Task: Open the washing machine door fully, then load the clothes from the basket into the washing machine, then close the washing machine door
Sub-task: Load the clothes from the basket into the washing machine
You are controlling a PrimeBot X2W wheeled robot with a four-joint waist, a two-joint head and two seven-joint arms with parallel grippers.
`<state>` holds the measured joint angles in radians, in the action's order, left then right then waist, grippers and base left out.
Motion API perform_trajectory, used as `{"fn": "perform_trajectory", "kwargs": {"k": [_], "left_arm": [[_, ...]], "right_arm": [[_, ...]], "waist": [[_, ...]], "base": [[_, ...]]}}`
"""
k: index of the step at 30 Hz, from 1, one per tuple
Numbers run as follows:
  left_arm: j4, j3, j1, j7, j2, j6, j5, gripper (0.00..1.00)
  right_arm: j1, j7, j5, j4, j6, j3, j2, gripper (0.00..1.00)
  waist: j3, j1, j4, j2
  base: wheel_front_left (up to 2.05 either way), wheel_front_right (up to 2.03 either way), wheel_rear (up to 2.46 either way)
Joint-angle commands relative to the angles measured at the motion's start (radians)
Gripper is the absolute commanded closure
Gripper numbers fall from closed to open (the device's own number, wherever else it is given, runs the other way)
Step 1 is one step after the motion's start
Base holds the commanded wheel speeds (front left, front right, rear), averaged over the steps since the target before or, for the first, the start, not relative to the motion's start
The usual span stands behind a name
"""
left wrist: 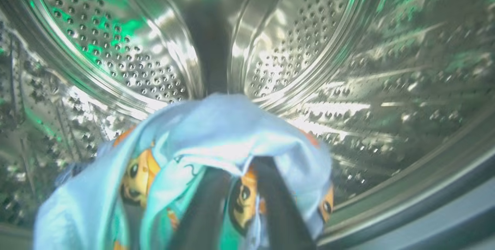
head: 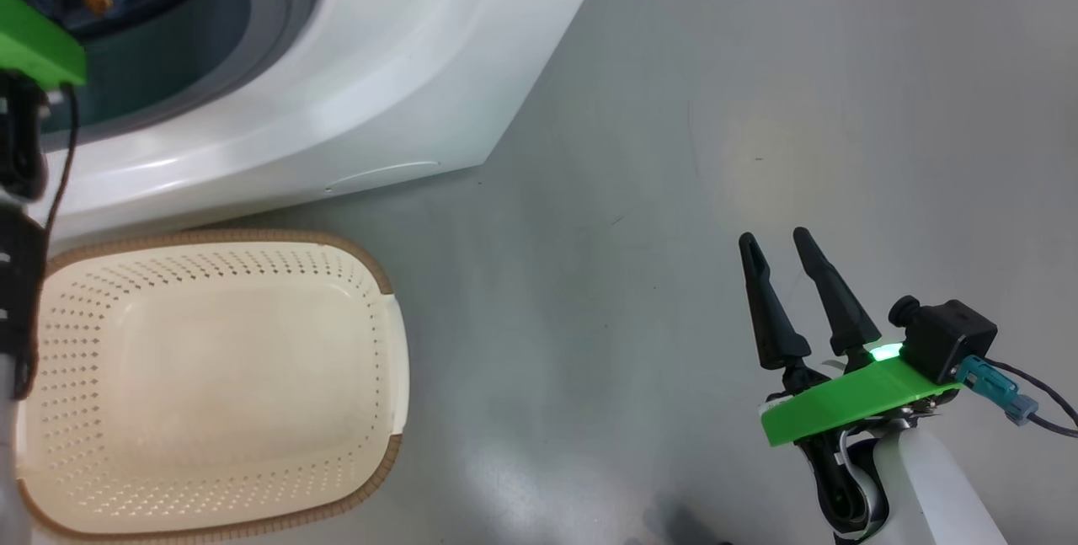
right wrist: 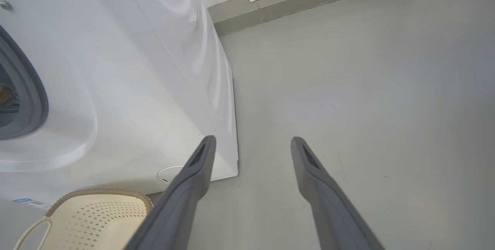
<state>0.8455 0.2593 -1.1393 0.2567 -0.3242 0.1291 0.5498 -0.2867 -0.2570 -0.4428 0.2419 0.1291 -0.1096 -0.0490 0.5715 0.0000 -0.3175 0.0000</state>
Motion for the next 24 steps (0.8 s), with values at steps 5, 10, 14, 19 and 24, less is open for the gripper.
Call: {"fn": "perform_trajectory", "kwargs": {"k": [5,10,14,19,24], "left_arm": [[0.044,0.040,-0.008,0.005,-0.042,0.002,0.037,0.00],[0.093,0.092,-0.014,0.005,-0.042,0.002,0.069,0.00],[0.127,0.142,-0.011,0.005,-0.040,0.002,0.080,0.00],[0.131,0.167,0.012,0.005,-0.033,0.002,0.102,0.00],[0.125,0.191,0.052,0.005,-0.018,0.002,0.122,0.00]], "right_arm": [[0.001,-0.005,-0.007,-0.019,0.002,-0.008,-0.001,0.00],[0.001,-0.005,-0.001,-0.017,0.002,-0.003,-0.001,0.00],[0.003,-0.005,0.005,-0.016,0.002,0.001,-0.001,0.00],[0.010,-0.005,0.016,-0.015,0.002,0.011,-0.001,0.00],[0.021,-0.005,0.033,-0.011,0.002,0.022,-0.001,0.00]], "waist": [[0.001,0.0000,0.015,0.0000],[-0.007,0.0000,0.029,0.0000],[-0.017,0.0000,0.040,0.0000],[-0.036,0.0000,0.057,0.0000],[-0.063,0.0000,0.081,0.0000]], "base": [[0.00,0.00,0.00],[0.00,0.00,0.00],[0.00,0.00,0.00],[0.00,0.00,0.00],[0.00,0.00,0.00]]}}
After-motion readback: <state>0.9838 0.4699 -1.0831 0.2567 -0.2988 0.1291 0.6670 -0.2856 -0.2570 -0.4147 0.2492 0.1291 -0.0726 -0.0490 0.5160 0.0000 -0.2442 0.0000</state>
